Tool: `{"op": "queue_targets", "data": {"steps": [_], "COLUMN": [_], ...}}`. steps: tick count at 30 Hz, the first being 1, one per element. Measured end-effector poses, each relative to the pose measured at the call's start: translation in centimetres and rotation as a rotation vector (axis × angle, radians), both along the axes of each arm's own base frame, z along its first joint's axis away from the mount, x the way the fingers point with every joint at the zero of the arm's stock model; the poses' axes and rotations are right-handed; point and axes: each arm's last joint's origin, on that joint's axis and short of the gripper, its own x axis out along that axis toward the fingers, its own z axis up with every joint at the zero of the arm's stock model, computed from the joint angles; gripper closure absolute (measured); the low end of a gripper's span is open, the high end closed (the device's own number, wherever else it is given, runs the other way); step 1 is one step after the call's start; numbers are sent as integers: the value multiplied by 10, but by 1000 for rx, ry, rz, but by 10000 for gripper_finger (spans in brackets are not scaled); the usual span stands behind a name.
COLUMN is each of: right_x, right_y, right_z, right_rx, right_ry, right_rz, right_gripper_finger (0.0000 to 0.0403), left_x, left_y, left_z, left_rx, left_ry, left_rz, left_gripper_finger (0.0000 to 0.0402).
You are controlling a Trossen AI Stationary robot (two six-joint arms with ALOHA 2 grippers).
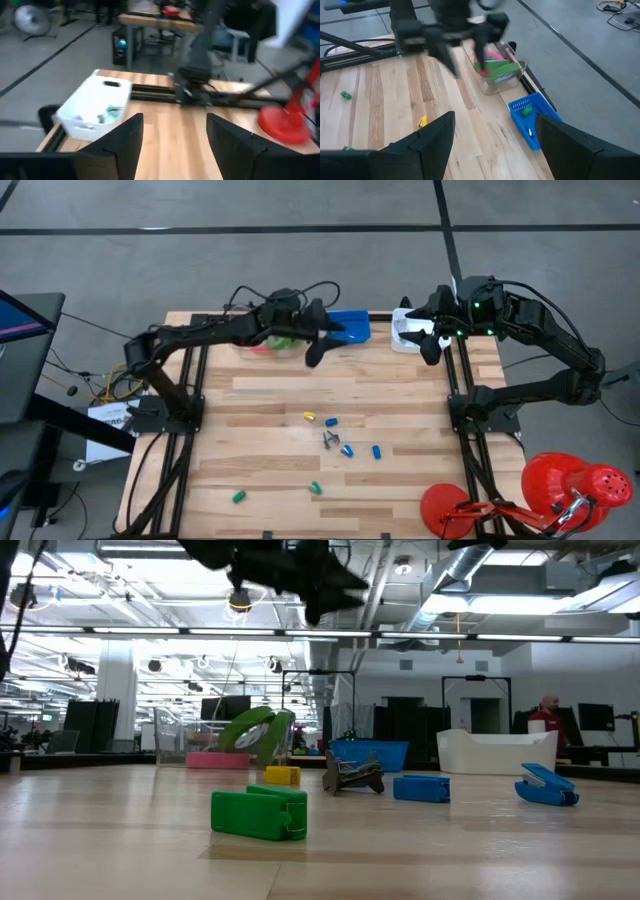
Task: Pick and place Stapler, Stapler remover, tape
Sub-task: Put the yellow stapler into the blue bin
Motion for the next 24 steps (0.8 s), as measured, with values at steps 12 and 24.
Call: {"op": "queue_targets", "data": {"steps": [12,24], "right_x": [0,2], "right_y": [0,8], "right_z": [0,-2], "right_rx": [-3,5], "right_ry": [2,18], "right_rz": [11,59], "right_gripper_finger": [138,138], "left_x": [-18,-30], "left_y": [-46,-86], "left_z": [22,-54], "left_rx": [44,64], "left_ry": [77,447], "left_rz": [-104,-281], "left_gripper_finger": [197,206]}}
